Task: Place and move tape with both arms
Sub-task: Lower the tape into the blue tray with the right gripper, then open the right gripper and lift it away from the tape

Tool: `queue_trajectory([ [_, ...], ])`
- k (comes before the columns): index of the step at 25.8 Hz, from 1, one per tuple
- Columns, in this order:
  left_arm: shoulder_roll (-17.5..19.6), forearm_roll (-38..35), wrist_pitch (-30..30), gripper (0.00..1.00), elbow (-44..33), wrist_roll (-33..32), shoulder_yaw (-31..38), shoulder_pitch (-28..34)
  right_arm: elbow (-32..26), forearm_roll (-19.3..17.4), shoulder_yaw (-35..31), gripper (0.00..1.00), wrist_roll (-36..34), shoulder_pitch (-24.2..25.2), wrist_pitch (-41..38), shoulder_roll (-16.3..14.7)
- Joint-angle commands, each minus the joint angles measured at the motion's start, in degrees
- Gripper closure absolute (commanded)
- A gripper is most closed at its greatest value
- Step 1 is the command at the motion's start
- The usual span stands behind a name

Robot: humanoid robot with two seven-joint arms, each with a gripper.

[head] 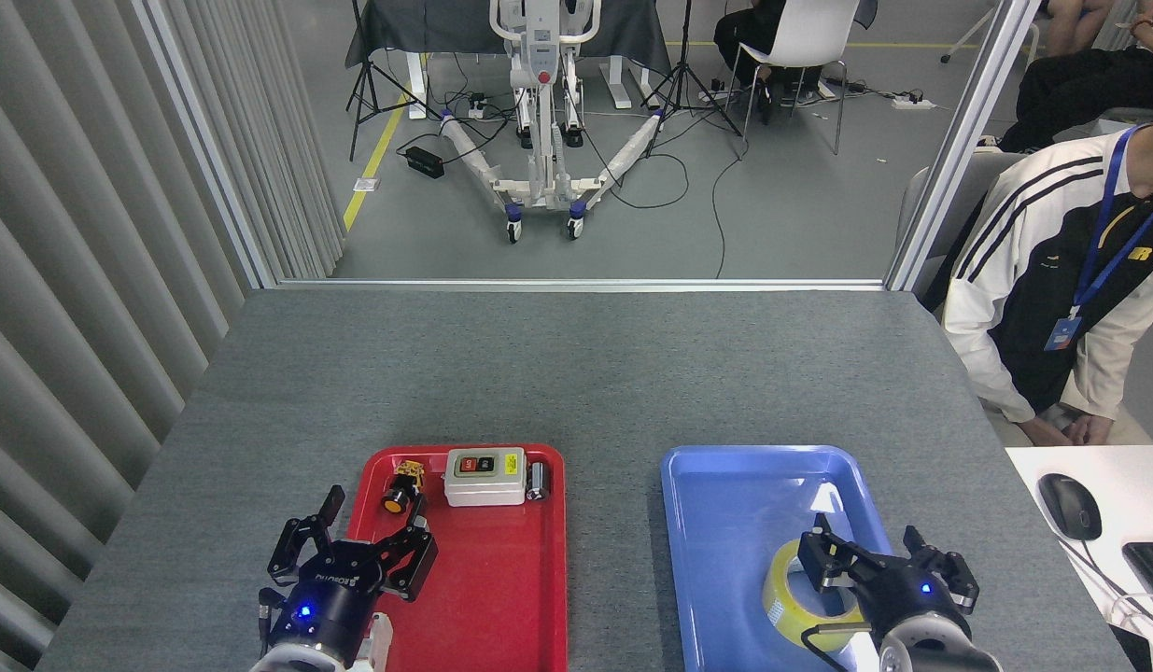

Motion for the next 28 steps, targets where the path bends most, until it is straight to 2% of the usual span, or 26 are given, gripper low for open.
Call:
queue_trajectory([
  [1,-0.02,-0.09,0.05,0.00,-0.03,0.02,-0.01,-0.02,0.01,0.17,-2.01,0.01,-26.10,5.17,-0.33,1.44],
  [2,-0.02,-0.09,0.05,0.00,-0.03,0.10,-0.01,-0.02,0.01,0.17,-2.01,0.01,-29.09,6.05,-0.59,1.79],
  [4,-0.20,-0.09,0.32,0.00,-0.03,0.02,-0.01,-0.02,0.01,0.17,-2.01,0.01,-30.41,6.76,-1.38,2.05],
  [15,-0.38,0.00,0.76,0.00,0.23,0.02,-0.01,-0.46,0.36,-0.10,-1.66,0.00,-30.33,7.64,-1.82,2.23],
  [21,-0.29,0.18,0.67,0.00,0.58,0.02,-0.10,-0.72,0.89,-0.18,2.82,0.00,-30.24,7.99,-1.82,2.31],
  [28,-0.38,0.09,0.76,0.00,0.67,0.02,-0.10,-1.51,1.59,-0.27,3.26,0.00,-30.77,8.07,-2.44,2.40],
])
